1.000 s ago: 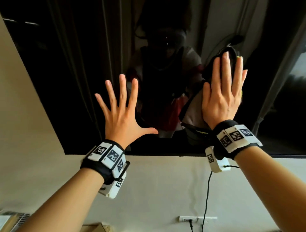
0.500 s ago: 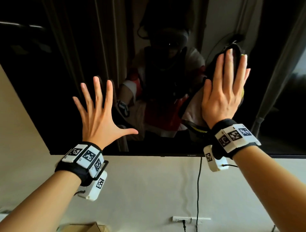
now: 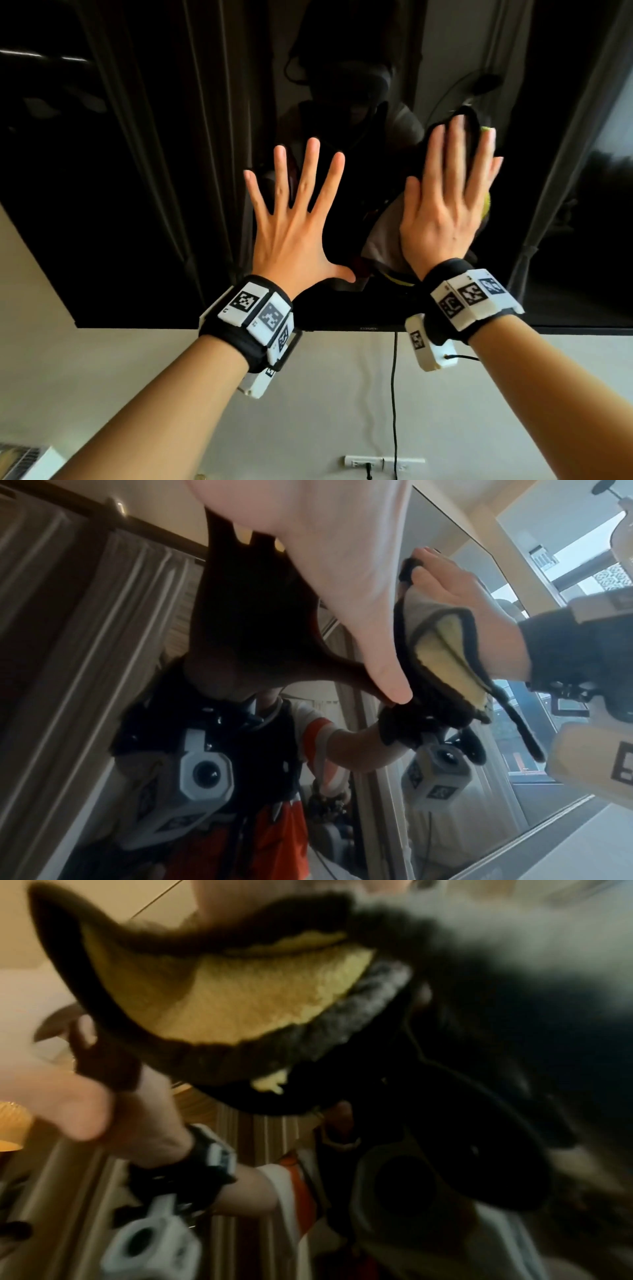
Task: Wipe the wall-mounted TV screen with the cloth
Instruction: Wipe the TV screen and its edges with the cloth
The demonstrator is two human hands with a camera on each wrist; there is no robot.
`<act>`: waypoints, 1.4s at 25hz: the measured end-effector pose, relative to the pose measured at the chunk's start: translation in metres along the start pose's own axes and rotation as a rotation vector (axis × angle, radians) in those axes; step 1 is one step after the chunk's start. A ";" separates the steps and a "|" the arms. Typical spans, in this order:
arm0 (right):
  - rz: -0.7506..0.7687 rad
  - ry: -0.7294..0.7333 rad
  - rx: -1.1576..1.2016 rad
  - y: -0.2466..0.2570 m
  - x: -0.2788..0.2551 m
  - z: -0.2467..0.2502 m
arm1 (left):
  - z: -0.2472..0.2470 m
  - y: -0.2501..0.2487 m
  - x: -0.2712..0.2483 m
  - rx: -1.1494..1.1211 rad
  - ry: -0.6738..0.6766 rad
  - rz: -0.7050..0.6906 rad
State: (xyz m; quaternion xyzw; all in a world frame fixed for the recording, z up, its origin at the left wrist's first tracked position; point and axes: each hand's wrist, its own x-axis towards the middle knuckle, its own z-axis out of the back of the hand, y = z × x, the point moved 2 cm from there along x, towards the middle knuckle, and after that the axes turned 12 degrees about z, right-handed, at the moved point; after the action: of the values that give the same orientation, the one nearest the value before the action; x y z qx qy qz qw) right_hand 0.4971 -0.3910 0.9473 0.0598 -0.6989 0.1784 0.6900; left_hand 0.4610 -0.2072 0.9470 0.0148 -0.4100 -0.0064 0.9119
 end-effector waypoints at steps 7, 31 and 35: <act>-0.004 0.005 -0.043 -0.047 -0.003 0.014 | 0.000 -0.001 0.001 0.075 0.005 0.039; 0.161 0.081 0.018 -0.105 -0.012 0.030 | 0.009 -0.119 0.009 -0.018 0.034 -0.047; 0.082 0.076 -0.057 -0.165 -0.013 0.049 | 0.002 -0.125 0.010 0.017 0.033 -0.002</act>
State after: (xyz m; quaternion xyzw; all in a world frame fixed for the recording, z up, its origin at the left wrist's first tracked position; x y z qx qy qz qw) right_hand 0.5057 -0.5633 0.9625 0.0045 -0.6790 0.1885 0.7095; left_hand 0.4660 -0.3324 0.9520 0.0230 -0.3951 -0.0039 0.9183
